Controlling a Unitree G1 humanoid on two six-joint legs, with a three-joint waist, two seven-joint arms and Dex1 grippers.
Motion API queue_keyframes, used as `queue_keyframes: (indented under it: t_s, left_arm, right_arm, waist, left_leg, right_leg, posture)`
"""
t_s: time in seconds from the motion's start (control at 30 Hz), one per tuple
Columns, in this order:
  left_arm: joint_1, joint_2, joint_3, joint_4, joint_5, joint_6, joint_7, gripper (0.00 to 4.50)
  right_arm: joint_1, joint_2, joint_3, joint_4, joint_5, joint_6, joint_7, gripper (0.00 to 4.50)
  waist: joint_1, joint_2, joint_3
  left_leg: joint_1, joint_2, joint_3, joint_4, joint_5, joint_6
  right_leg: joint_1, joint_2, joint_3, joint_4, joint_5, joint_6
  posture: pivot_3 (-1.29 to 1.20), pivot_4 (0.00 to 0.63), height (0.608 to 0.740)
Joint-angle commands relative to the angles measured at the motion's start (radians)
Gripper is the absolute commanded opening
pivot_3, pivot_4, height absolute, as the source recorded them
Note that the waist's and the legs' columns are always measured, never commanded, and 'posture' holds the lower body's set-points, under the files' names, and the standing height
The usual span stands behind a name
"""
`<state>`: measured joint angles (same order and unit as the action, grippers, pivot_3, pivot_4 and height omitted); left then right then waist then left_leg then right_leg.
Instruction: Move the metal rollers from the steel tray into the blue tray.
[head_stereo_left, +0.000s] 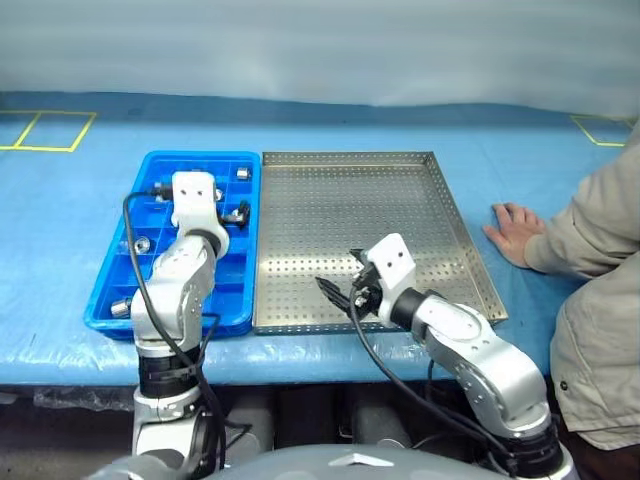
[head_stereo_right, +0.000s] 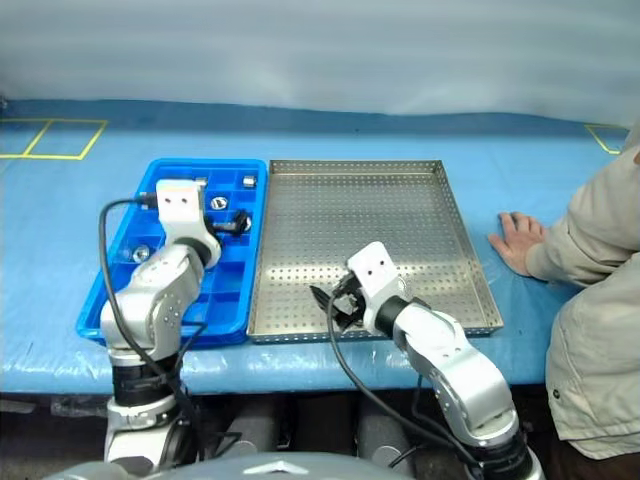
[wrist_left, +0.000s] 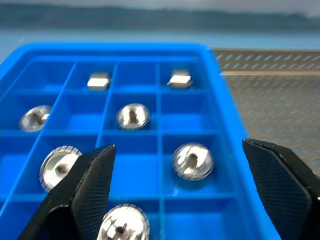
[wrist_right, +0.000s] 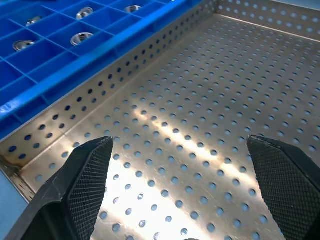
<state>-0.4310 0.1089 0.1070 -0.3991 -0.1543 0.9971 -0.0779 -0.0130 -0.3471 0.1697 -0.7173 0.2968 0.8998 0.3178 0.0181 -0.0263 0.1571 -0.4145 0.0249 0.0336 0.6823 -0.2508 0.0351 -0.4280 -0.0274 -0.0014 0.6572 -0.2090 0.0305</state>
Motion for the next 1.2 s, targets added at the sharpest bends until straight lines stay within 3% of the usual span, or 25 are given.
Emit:
queue_keyframes:
  t_s: [0.03,0.17,0.33,0.57,0.83,1.2]
  left_arm:
    - [-0.046,0.018,-0.089,0.024,-0.097,0.047,-0.139,4.47]
    - [-0.097,0.071,-0.225,0.082,-0.157,0.069,-0.297,4.47]
    - [-0.155,0.142,-0.416,0.205,-0.123,-0.024,-0.442,4.47]
    - [-0.248,0.117,-0.568,0.424,-0.060,-0.174,-0.565,4.47]
    - [-0.328,0.020,-0.632,0.600,0.019,-0.302,-0.613,4.47]
    - [-0.397,-0.038,-0.681,0.775,0.132,-0.382,-0.663,4.47]
  right_arm:
    - [0.044,-0.027,-0.065,-0.069,0.001,0.011,-0.019,4.50]
    - [0.115,-0.034,-0.126,-0.115,0.006,0.026,-0.046,4.50]
    - [0.205,-0.023,-0.183,-0.158,0.002,0.029,-0.084,4.50]
    - [0.255,0.000,-0.198,-0.188,0.001,0.025,-0.121,4.50]
    - [0.272,0.004,-0.197,-0.198,0.001,0.024,-0.134,4.50]
    - [0.274,0.013,-0.182,-0.203,0.001,0.020,-0.150,4.50]
  waist:
    - [-0.009,0.000,0.000]
    - [-0.031,0.000,0.000]
    - [-0.055,0.001,-0.001]
    - [-0.079,0.002,-0.001]
    - [-0.089,0.002,-0.001]
    - [-0.104,0.002,-0.001]
  left_leg:
    - [0.000,0.000,0.001,0.000,0.000,0.000]
    - [0.000,0.001,0.001,0.000,0.000,0.000]
    - [0.001,0.001,0.001,-0.001,0.000,0.000]
    - [0.001,0.001,0.003,0.000,0.000,0.000]
    - [0.001,0.001,0.003,-0.001,0.000,0.001]
    - [0.001,0.001,0.003,-0.001,-0.001,0.001]
  right_leg:
    - [0.000,0.000,0.001,0.000,0.000,0.000]
    - [-0.001,0.001,0.001,0.000,0.000,0.000]
    - [-0.001,0.002,0.002,0.001,-0.001,-0.001]
    - [-0.001,0.002,0.003,0.001,-0.001,-0.001]
    - [-0.002,0.002,0.004,0.001,-0.001,-0.001]
    - [-0.002,0.002,0.004,0.001,-0.001,-0.001]
  posture:
    - [-0.06,0.150,0.740]
    - [-0.10,0.150,0.740]
    - [-0.15,0.150,0.740]
    - [-0.19,0.150,0.740]
    - [-0.21,0.150,0.740]
    - [-0.24,0.150,0.740]
